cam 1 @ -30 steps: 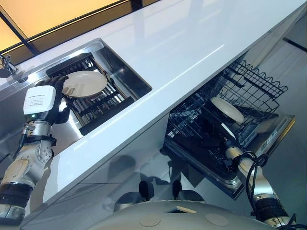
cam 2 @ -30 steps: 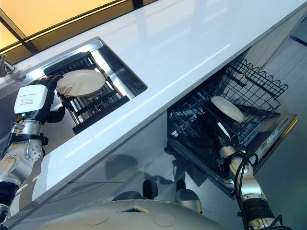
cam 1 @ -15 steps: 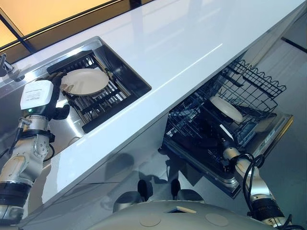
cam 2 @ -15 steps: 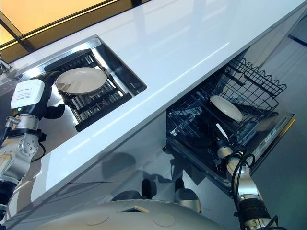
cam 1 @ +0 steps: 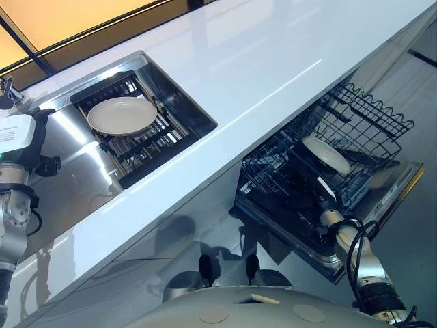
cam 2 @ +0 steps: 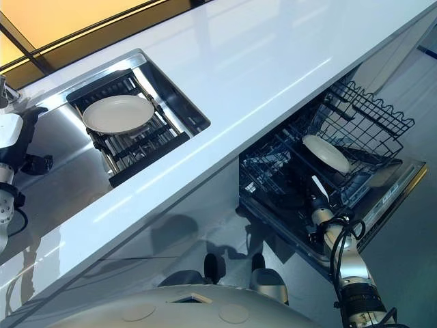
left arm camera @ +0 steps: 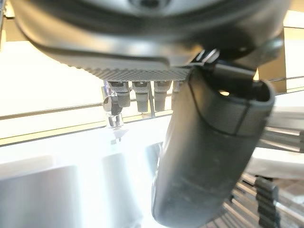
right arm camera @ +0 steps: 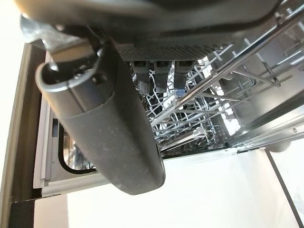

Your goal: Pick up plates and place into dishwasher.

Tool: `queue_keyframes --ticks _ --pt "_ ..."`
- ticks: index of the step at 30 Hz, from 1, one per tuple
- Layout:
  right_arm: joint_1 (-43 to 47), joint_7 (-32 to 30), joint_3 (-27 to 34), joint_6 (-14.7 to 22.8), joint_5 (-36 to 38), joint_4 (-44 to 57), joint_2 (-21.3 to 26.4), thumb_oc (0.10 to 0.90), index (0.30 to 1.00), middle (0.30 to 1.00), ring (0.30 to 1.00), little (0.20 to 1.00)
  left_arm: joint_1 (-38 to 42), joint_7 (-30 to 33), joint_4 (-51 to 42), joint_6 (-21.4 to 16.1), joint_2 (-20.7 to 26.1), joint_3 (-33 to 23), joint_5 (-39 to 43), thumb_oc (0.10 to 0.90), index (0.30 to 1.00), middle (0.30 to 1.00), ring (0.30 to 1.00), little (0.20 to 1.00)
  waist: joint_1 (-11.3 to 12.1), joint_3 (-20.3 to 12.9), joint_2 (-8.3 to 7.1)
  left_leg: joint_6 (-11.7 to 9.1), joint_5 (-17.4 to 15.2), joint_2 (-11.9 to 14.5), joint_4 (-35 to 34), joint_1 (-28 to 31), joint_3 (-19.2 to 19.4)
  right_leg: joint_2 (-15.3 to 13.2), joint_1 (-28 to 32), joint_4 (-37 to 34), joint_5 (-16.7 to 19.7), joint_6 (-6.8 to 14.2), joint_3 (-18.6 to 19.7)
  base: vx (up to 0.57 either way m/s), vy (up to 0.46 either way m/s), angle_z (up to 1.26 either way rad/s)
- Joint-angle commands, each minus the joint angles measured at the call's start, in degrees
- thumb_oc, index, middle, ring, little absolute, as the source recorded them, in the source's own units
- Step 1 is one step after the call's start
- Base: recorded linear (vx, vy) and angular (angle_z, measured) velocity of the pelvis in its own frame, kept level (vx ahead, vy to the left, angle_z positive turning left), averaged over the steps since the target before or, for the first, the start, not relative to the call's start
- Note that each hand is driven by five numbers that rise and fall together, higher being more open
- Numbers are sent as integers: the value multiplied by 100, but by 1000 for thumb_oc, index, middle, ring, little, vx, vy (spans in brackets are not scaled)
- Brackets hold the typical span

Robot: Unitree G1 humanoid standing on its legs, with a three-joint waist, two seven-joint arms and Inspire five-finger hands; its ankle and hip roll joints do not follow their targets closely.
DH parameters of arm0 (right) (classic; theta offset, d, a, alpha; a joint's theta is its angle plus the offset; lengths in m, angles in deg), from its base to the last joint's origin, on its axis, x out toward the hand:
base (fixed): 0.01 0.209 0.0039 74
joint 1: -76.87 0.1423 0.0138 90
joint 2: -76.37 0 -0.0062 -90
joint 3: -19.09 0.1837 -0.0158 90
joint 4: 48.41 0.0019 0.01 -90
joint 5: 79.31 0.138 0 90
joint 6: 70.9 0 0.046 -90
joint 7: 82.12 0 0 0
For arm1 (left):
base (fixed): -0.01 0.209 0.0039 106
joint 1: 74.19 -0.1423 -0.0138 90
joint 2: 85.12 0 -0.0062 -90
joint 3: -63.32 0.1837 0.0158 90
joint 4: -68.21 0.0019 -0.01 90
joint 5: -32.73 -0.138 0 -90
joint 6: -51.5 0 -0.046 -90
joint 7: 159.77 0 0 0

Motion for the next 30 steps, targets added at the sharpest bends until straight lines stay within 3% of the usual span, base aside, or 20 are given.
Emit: queue_keyframes --ticks 1,7,15,22,30 --pt "330 -106 331 506 148 631 114 800 900 900 900 900 527 939 -102 -293 814 -810 365 800 900 900 900 900 -62 -374 299 107 -743 -295 60 124 -179 316 -157 731 -915 189 -356 0 0 0" --pt "369 -225 171 605 114 503 26 800 900 900 900 900 889 1333 -481 -826 671 -477 755 800 900 900 900 900 -68 -429 280 97 -757 -293 39 147 -201 323 -160 756 -934 178 -378 7 -29 4" --pt "323 -294 80 595 78 433 -46 800 900 900 900 900 1195 1580 -935 -875 585 -195 884 800 900 900 900 900 -126 -457 260 82 -757 -254 15 176 -172 356 -150 747 -937 168 -345 0 0 0" --pt "233 -291 19 607 68 411 -79 800 900 900 900 900 1407 1239 -1108 -895 594 80 961 800 900 900 900 900 -199 -446 267 56 -746 -224 14 187 -145 386 -142 739 -934 163 -317 1 -3 0" --pt "276 -339 -135 580 73 359 -59 800 900 900 900 900 1768 521 -1013 -698 518 840 854 800 900 900 900 900 -287 -385 307 54 -743 -200 27 207 -97 412 -144 757 -935 164 -270 1 -2 0"
